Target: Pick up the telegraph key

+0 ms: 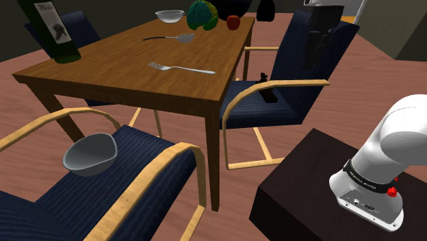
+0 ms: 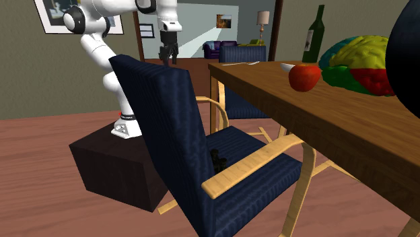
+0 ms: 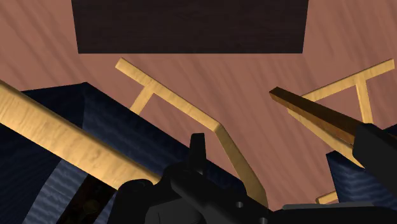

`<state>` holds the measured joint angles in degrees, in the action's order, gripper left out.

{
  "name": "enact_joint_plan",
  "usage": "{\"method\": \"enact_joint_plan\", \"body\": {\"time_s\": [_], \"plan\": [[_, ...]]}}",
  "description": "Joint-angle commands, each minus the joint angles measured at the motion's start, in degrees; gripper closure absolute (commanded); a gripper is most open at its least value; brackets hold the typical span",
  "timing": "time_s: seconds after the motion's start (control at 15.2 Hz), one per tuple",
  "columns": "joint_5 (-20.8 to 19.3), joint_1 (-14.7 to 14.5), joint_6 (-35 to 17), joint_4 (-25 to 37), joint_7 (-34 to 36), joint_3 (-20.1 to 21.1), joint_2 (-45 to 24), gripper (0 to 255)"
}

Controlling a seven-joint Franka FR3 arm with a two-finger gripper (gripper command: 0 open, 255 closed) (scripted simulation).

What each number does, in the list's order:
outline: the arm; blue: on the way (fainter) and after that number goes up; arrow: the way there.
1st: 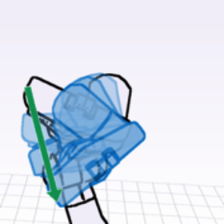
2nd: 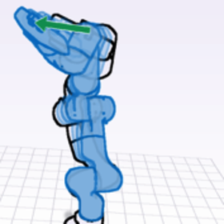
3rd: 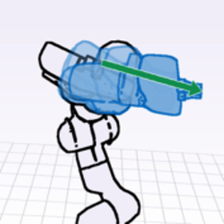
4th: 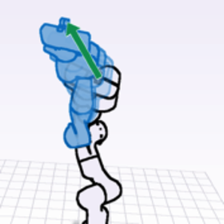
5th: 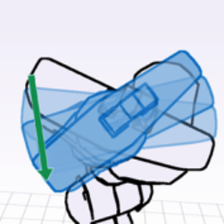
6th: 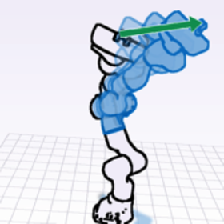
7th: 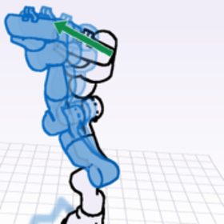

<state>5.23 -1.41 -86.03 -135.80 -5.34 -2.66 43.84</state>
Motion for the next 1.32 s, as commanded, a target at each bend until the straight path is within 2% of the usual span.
{"method": "enact_joint_plan", "body": {"time_s": [0.0,0.59,1.25], "plan": [[0.0,0.0,0.0,0.0,0.0,0.0,0.0,0],[-1.5,3.4,-14.8,1.0,1.4,-2.9,-14.9,0],[-1.0,6.5,-27.4,8.0,2.5,-6.7,-33.6,0]]}}
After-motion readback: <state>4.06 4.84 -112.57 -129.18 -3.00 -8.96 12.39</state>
